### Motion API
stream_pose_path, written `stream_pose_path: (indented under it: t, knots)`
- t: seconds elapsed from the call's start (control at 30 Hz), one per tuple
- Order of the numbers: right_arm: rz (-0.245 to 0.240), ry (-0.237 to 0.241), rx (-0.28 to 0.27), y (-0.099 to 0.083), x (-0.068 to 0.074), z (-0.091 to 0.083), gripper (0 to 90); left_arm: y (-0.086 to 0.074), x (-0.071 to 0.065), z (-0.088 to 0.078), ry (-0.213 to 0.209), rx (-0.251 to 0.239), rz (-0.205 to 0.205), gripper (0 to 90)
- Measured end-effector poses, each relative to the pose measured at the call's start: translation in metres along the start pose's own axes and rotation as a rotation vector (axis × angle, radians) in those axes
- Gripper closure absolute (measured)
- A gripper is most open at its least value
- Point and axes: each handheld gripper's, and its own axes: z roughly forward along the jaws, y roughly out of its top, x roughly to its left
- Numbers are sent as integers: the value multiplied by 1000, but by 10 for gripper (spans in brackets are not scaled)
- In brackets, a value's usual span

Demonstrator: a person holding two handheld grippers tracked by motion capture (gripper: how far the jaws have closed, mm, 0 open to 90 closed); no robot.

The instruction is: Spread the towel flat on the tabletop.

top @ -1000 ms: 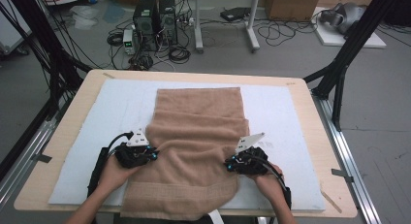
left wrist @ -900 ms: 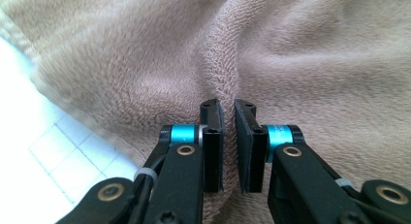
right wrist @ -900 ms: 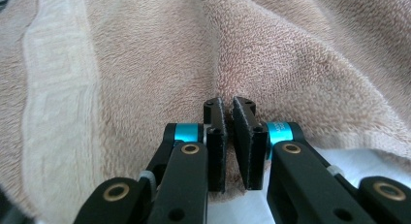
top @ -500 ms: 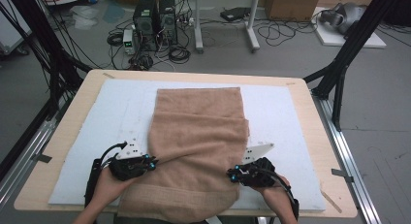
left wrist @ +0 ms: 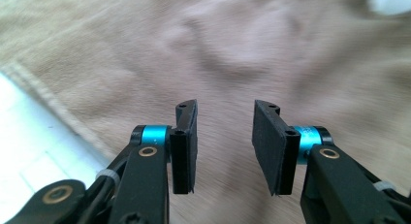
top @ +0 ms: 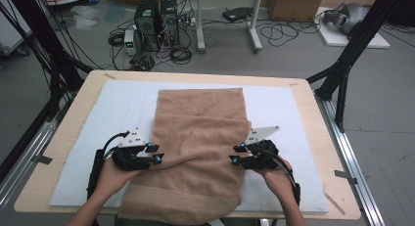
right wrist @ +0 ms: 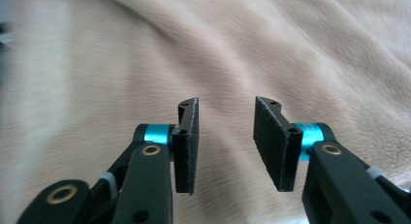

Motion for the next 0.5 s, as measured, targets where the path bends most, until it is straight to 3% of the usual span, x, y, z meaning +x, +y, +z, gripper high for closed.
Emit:
stream_pose_path:
  t: [0.1,0.17,0.23,0.33,0.5]
  knots:
    - [40,-1,70,0,-15,26,563,-3,10,20,20,74,-11,609]
    - [41,0,132,-2,-18,39,562,-7,14,31,-10,136,-26,613]
    - [38,20,169,-4,-17,49,609,-9,13,30,-12,113,-18,688]
    - [20,35,131,-8,-15,49,795,-9,10,28,-33,125,0,825]
    - [-13,76,143,-9,-6,41,837,-15,-5,14,-37,114,35,850]
